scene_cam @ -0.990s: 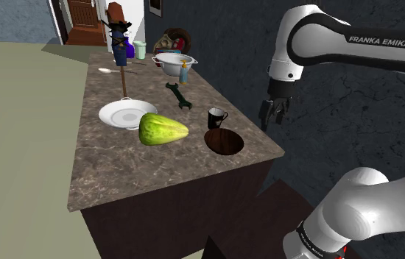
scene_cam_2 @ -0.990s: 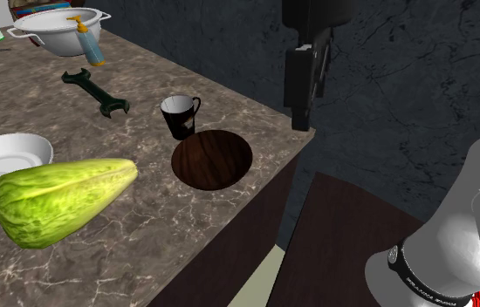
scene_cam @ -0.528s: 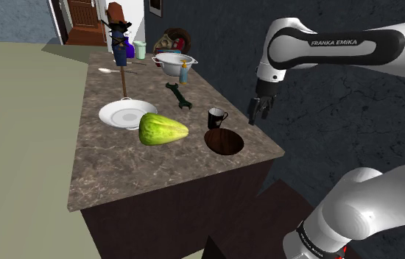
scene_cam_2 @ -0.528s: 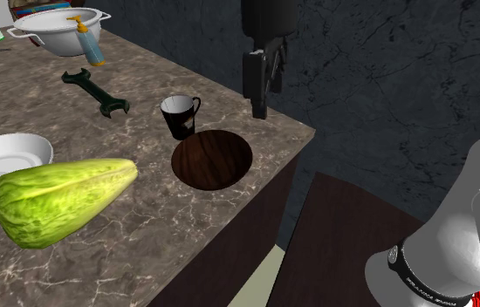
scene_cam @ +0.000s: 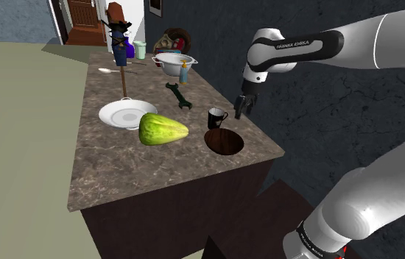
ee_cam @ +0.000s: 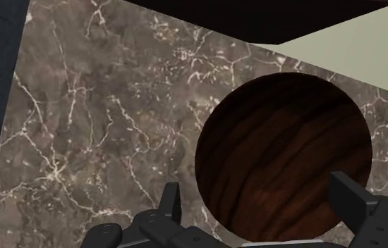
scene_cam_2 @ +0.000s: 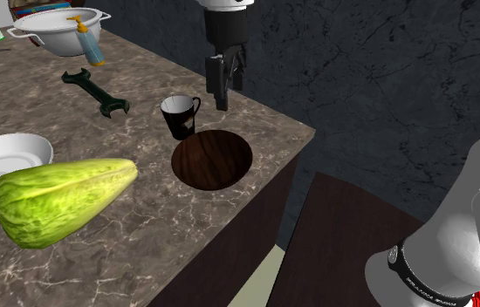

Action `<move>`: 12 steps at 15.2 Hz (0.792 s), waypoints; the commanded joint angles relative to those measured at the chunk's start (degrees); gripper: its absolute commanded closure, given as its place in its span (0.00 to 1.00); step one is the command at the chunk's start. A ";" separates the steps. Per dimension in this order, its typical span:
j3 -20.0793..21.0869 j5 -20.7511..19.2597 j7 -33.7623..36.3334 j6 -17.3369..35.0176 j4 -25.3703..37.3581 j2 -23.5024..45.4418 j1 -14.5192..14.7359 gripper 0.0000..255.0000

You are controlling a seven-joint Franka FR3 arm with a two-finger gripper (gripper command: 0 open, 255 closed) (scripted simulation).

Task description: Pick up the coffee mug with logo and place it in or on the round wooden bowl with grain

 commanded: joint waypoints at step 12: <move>-2.39 8.64 -13.81 6.05 24.53 27.40 -2.18 0.00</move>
